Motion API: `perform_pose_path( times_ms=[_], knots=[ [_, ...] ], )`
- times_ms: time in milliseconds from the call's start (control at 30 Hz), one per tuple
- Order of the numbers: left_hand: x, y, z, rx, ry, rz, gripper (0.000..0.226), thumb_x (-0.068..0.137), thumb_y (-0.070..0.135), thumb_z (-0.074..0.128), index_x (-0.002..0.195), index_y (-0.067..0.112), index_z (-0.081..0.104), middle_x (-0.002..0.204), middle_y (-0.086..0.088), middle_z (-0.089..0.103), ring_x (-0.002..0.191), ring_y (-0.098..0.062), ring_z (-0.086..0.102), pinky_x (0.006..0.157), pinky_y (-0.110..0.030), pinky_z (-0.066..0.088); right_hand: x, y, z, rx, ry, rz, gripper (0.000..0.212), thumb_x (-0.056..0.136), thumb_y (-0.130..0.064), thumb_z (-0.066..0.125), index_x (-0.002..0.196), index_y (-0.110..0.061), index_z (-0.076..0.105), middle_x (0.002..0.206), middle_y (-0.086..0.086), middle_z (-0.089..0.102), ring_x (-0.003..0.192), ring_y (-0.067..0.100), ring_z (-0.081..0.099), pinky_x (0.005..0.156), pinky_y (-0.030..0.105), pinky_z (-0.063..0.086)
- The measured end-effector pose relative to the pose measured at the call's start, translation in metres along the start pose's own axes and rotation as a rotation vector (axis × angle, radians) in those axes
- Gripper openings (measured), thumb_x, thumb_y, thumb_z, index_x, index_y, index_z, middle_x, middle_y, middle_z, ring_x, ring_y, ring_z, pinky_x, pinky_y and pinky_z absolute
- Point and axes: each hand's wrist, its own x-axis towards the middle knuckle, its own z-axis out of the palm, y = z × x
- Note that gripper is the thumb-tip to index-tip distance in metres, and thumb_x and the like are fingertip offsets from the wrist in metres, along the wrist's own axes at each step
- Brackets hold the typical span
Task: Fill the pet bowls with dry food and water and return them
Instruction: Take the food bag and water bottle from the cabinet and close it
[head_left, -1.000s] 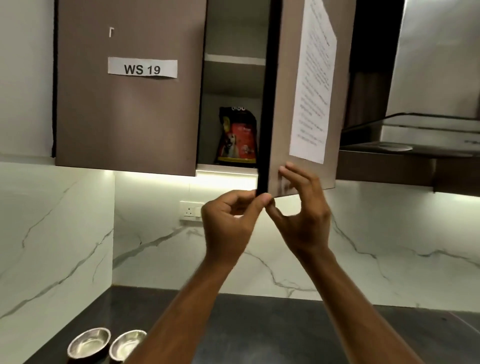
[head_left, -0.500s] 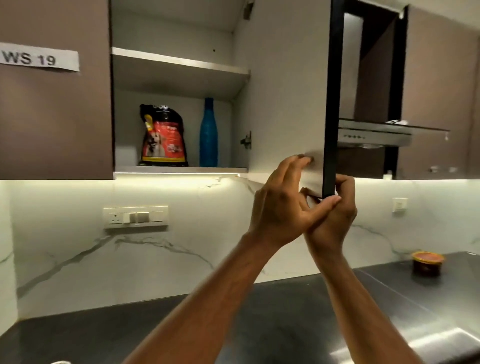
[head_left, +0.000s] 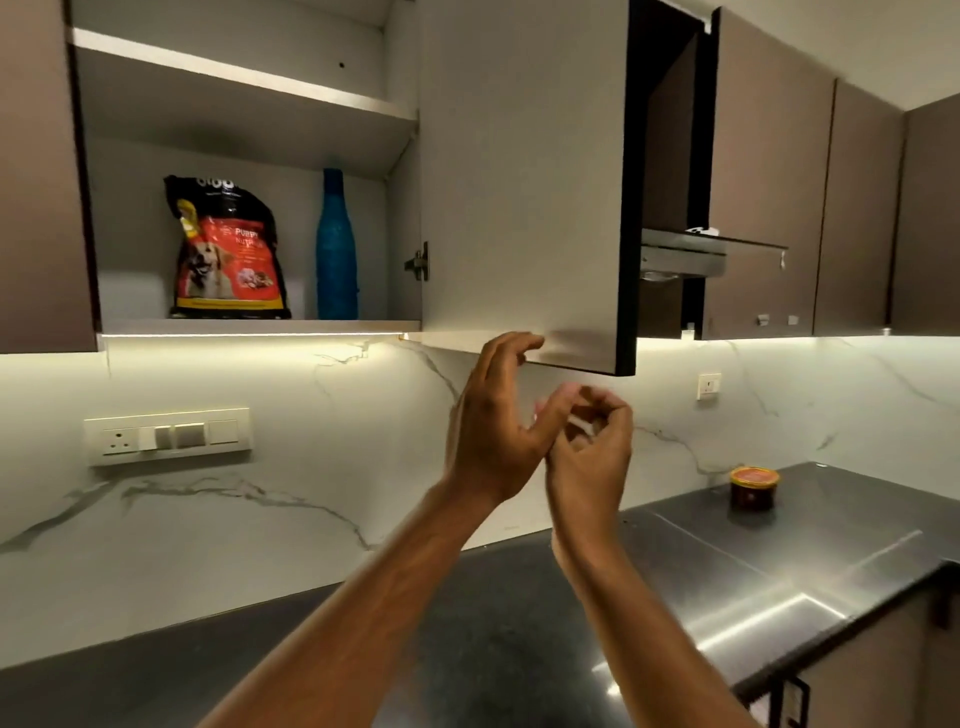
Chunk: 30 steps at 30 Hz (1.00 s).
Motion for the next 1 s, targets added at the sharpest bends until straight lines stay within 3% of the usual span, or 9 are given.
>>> perform_pose_path(
  times_ms=[100, 233, 533, 600, 733, 833, 1000],
  knots=[
    [-0.01, -0.027, -0.019, -0.008, -0.012, -0.093, 0.047, 0.085, 0.048, 0.051, 0.12, 0.017, 0.054, 0.118, 0.011, 0.054, 0.102, -0.003, 0.055, 0.08, -0.012, 0.048, -0.021, 0.015, 0.025, 0.04, -0.022, 0.086, 0.024, 0.092, -0.019, 0.062, 0.115, -0.019, 0.052, 0.106, -0.006, 0.062, 0.094, 0.0, 0.063, 0.081, 0.01, 0.052],
    [-0.01, -0.058, -0.054, -0.025, 0.031, -0.235, 0.032, 0.086, 0.037, 0.054, 0.115, 0.021, 0.054, 0.116, 0.009, 0.057, 0.096, -0.003, 0.059, 0.076, -0.007, 0.049, -0.027, 0.027, 0.07, 0.041, -0.131, 0.041, 0.025, 0.092, -0.019, 0.062, 0.116, -0.014, 0.054, 0.108, -0.001, 0.064, 0.098, 0.011, 0.064, 0.084, 0.016, 0.054],
    [0.026, -0.144, -0.169, 0.124, 0.147, -0.359, 0.025, 0.093, 0.022, 0.059, 0.115, 0.012, 0.058, 0.118, 0.0, 0.063, 0.094, -0.007, 0.058, 0.066, 0.001, 0.044, -0.017, 0.04, 0.211, 0.041, -0.352, -0.063, 0.028, 0.09, -0.018, 0.067, 0.114, -0.012, 0.054, 0.106, -0.004, 0.061, 0.09, 0.009, 0.062, 0.071, 0.008, 0.051],
    [0.037, -0.162, -0.199, 0.158, 0.133, -0.368, 0.025, 0.093, 0.023, 0.059, 0.116, 0.014, 0.059, 0.117, 0.003, 0.062, 0.094, -0.006, 0.057, 0.065, -0.003, 0.045, -0.014, 0.044, 0.244, 0.014, -0.405, -0.062, 0.031, 0.089, -0.019, 0.068, 0.115, -0.012, 0.052, 0.106, -0.005, 0.059, 0.088, 0.007, 0.06, 0.067, 0.004, 0.048],
    [0.059, -0.198, -0.251, 0.199, 0.072, -0.399, 0.029, 0.091, 0.019, 0.062, 0.118, 0.01, 0.061, 0.113, 0.0, 0.065, 0.1, -0.011, 0.06, 0.078, -0.016, 0.048, -0.005, 0.054, 0.3, -0.06, -0.45, -0.046, 0.035, 0.089, -0.018, 0.067, 0.119, -0.012, 0.05, 0.108, -0.006, 0.057, 0.089, 0.006, 0.057, 0.064, -0.001, 0.044],
    [0.079, -0.222, -0.279, 0.249, 0.024, -0.396, 0.027, 0.09, 0.016, 0.063, 0.115, 0.007, 0.061, 0.112, -0.004, 0.066, 0.098, -0.015, 0.061, 0.076, -0.016, 0.048, 0.006, 0.06, 0.332, -0.082, -0.46, -0.055, 0.033, 0.09, -0.018, 0.065, 0.118, -0.011, 0.05, 0.107, -0.006, 0.057, 0.083, 0.004, 0.056, 0.061, -0.003, 0.042],
    [0.118, -0.259, -0.303, 0.301, -0.007, -0.449, 0.026, 0.088, 0.017, 0.064, 0.112, 0.008, 0.06, 0.11, -0.009, 0.066, 0.1, -0.021, 0.062, 0.089, -0.036, 0.053, 0.038, 0.07, 0.381, -0.143, -0.544, -0.061, 0.03, 0.091, -0.018, 0.064, 0.116, -0.01, 0.049, 0.111, 0.001, 0.058, 0.09, 0.008, 0.057, 0.058, 0.009, 0.042]
  ],
)
